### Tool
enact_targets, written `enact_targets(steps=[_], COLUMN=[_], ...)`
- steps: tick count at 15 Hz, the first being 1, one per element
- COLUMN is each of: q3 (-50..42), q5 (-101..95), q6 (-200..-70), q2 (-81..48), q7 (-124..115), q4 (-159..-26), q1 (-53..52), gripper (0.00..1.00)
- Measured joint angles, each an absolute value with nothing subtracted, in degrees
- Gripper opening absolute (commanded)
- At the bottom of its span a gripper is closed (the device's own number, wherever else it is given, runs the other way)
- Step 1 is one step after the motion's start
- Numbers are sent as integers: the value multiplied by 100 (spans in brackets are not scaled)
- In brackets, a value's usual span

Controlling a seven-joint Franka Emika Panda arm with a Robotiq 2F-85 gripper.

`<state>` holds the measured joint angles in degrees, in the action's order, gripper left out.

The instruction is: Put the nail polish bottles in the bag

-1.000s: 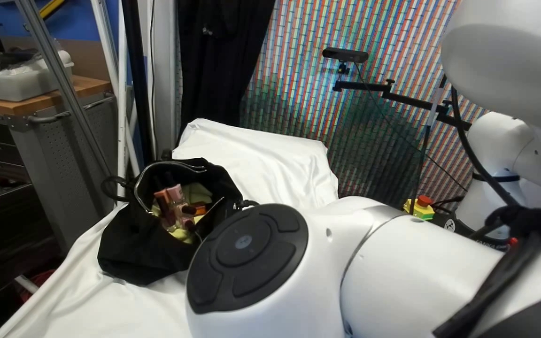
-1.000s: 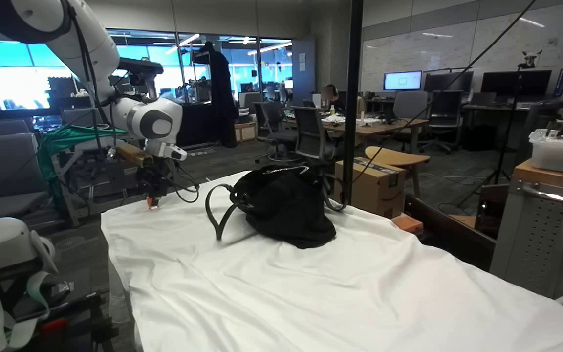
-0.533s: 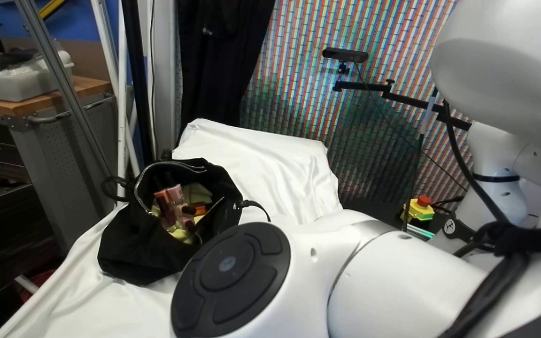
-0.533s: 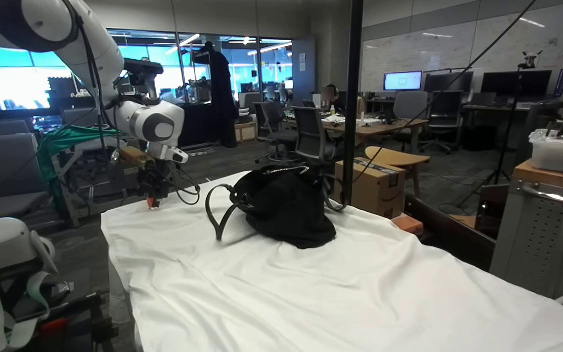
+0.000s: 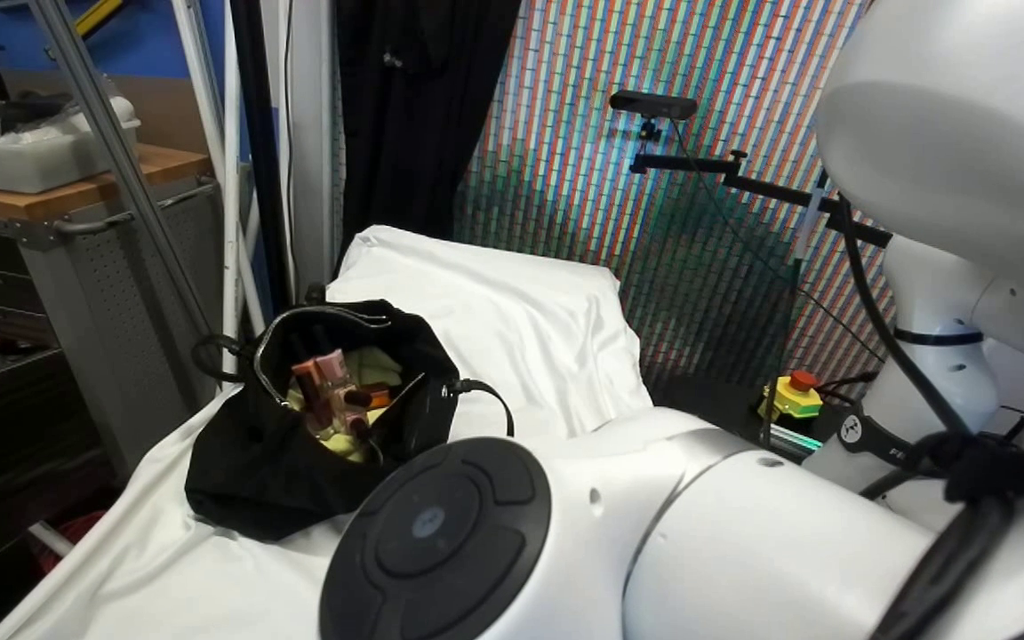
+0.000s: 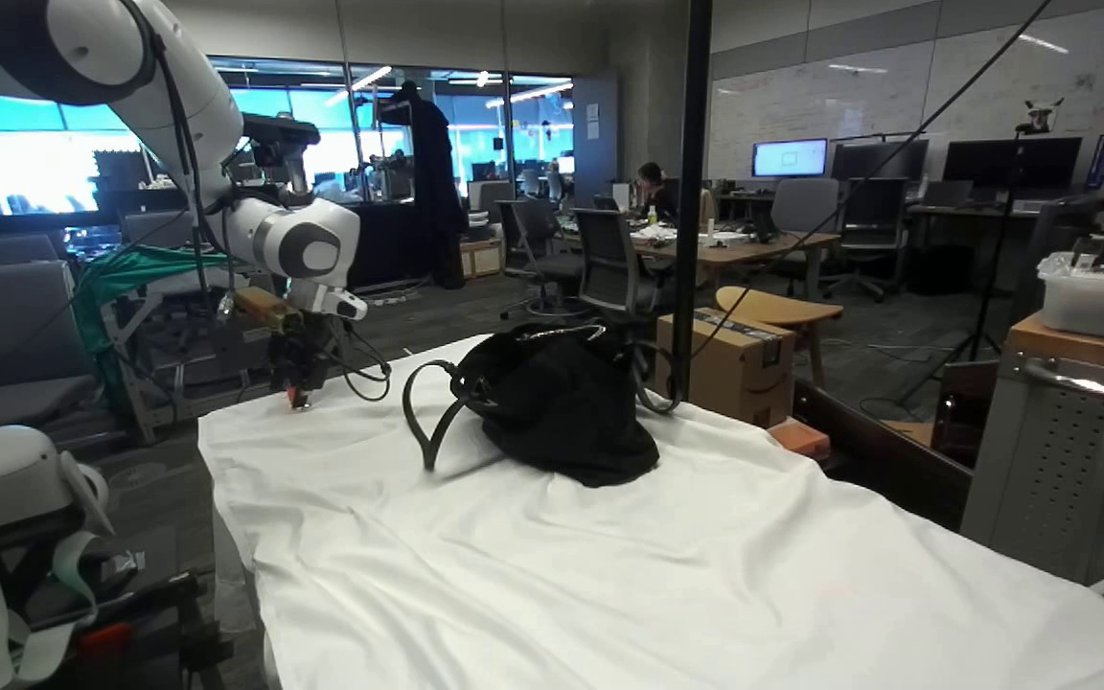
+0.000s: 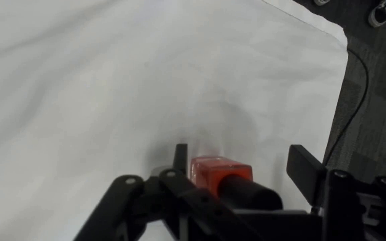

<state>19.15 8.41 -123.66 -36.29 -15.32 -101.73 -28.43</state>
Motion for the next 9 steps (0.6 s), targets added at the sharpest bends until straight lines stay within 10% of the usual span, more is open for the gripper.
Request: enact_targets(steps=[5,9], q3=[1915,1911], q5=[841,841], q6=[-12308,-12293], q2=[-3632,-3633], q7=[-1534,-1543], q4=[-10164,-10137], q1=[-2848,-2848], gripper=[17,22])
